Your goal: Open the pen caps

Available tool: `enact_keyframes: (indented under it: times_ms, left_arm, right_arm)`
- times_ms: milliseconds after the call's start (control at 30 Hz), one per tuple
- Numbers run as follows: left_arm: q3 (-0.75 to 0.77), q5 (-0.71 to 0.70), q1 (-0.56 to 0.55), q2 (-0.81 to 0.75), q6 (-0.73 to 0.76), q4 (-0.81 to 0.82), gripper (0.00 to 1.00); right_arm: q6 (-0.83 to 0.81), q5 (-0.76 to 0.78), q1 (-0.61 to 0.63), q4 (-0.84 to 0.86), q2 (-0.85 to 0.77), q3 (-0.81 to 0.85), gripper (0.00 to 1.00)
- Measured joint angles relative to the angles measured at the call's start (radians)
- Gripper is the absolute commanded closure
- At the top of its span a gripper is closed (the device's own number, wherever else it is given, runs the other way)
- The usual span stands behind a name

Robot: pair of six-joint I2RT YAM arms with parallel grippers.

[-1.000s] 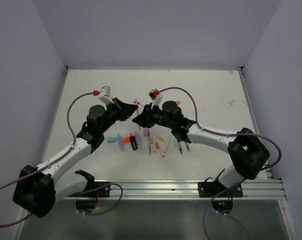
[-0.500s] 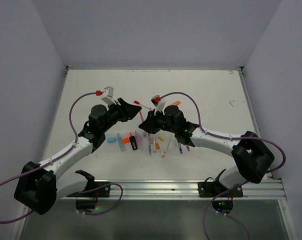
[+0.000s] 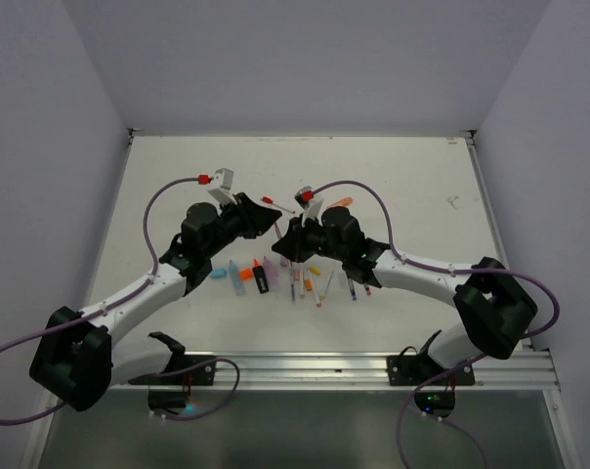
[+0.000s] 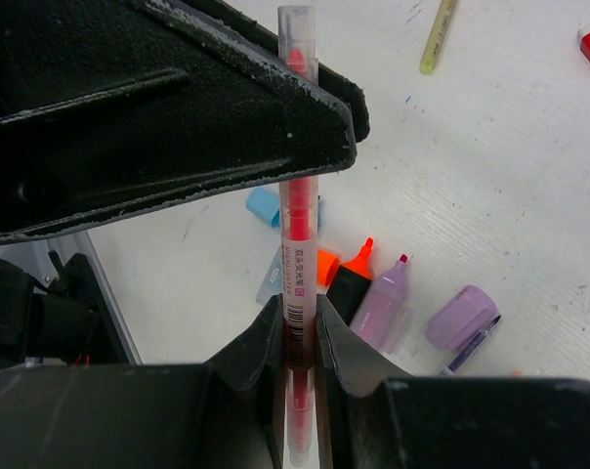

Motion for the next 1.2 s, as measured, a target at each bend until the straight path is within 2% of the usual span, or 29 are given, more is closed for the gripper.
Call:
enact_keyframes:
  times_ms: [167, 300, 733, 967, 1200]
  left_arm:
    - [0.001, -0.022, -0.008, 0.001, 0.013, -0.009, 0.93]
    - [0.001, -0.035, -0.015, 0.002, 0.015, -0.009, 1.0]
    - [0.016, -0.084, -0.051, 0.001, 0.016, -0.056, 1.0]
    - [0.11, -0.104, -0.074, 0.003, 0.035, -0.111, 1.0]
    - [0.259, -0.351, 0.01, 0.003, 0.032, 0.109, 1.0]
  right_arm:
    - [-0.006, 0.0, 0.0, 0.0, 0.0, 0.0, 1.0]
    - [-0.011, 0.0, 0.0, -0.002, 0.0, -0.002, 1.0]
    - [-0.04, -0.018, -0.005, 0.068, -0.04, -0.095, 1.0]
    - [-0.059, -0.002, -0.019, 0.175, -0.101, -0.154, 1.0]
    - [-0.086, -0.054, 0.002, -0.004, -0.087, -0.277, 1.0]
